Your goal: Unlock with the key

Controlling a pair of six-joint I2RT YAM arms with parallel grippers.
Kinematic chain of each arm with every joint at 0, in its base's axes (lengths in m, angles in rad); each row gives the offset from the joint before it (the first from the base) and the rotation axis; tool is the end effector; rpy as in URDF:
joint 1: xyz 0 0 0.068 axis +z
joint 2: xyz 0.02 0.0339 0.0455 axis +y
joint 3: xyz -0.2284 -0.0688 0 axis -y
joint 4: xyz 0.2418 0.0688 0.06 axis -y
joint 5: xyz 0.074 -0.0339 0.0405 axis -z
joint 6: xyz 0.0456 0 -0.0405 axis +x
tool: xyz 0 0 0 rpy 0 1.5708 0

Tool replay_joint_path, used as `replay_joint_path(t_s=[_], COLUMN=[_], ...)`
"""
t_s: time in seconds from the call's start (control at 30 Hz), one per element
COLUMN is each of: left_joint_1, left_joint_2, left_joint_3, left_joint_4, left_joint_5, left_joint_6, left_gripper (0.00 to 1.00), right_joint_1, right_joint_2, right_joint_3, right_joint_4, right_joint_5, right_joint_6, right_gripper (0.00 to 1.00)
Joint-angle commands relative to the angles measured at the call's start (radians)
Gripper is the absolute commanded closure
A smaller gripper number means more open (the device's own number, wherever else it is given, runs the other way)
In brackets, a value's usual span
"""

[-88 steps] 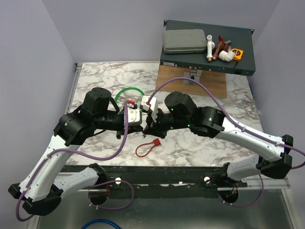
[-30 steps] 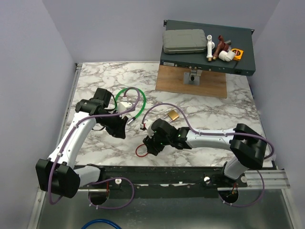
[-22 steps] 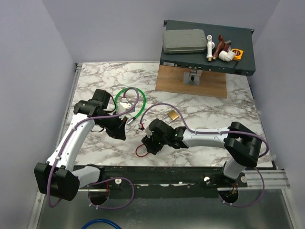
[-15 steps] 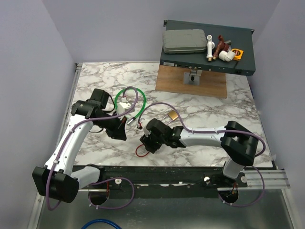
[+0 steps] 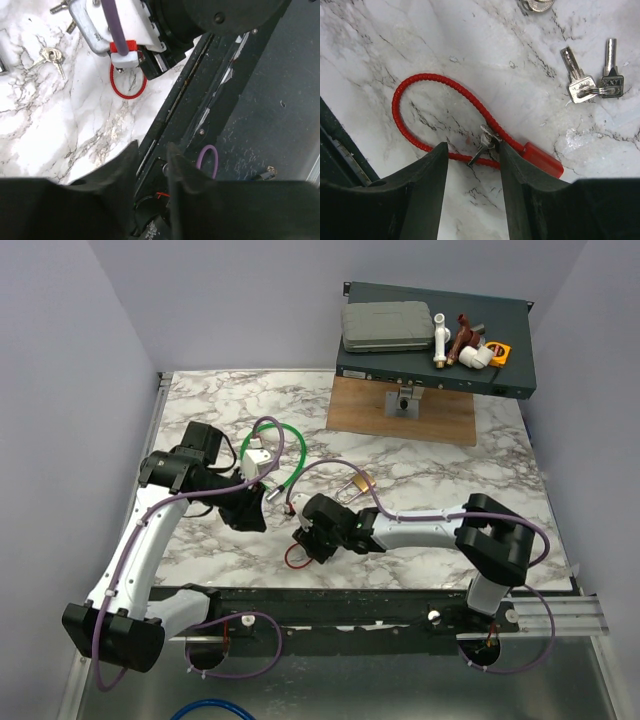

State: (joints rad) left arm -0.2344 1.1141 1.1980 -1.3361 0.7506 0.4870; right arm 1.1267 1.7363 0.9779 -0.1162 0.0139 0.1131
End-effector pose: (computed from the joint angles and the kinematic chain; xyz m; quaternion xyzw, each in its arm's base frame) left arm 0.1764 -0.0741 0.2966 0.3786 0.8390 -0.3404 0.1920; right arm 0.1514 0.3168 0.1243 -0.4542 0.8230 0.1928 0.2814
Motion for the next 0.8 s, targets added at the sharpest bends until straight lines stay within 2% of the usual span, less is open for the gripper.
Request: replay_joint_path(t_s=[0.0, 0.17, 0.27, 0.43, 0.5, 0.6, 0.77], left_joint_1=[0.009, 0.010, 0.010, 0.013, 0.020, 0.033, 0.035], left_joint_2=[-0.018, -0.017, -0.016, -0.002, -0.002, -0.037, -0.186], left_joint_3=[0.052, 0.080, 0.083, 0.096, 0.111, 0.109, 0.072], left_joint_4=[-0.011, -0.008, -0.008, -0.056, -0.112, -0.177, -0.163], left_joint_5=[0.000, 0.000, 0.009, 0.106, 0.195, 0.340, 0.416], left_joint_6=[-0.006, -0.015, -0.012, 0.046, 0.115, 0.265, 0.426], left_gripper=[0.66, 0.62, 0.62, 0.83, 0.84, 1.00, 1.00], right_joint_1=[0.008, 0.008, 0.007, 0.008, 0.008, 0.006, 0.005], right_joint_2=[0.050, 0.089, 0.088, 0.025, -0.029, -0.114, -0.240], right_joint_3=[0.010, 0.019, 0.023, 0.052, 0.050, 0.028, -0.012], right_joint_4=[-0.010, -0.018, -0.002, 0.013, 0.027, 0.066, 0.106], right_joint_5=[0.038, 0.062, 0.067, 0.035, 0.001, -0.091, -0.202], right_joint_6=[0.011, 0.025, 0.030, 0.052, 0.056, 0.062, 0.094], right_gripper=[0.54, 0.60, 0.71, 0.90, 0.95, 0.99, 0.99])
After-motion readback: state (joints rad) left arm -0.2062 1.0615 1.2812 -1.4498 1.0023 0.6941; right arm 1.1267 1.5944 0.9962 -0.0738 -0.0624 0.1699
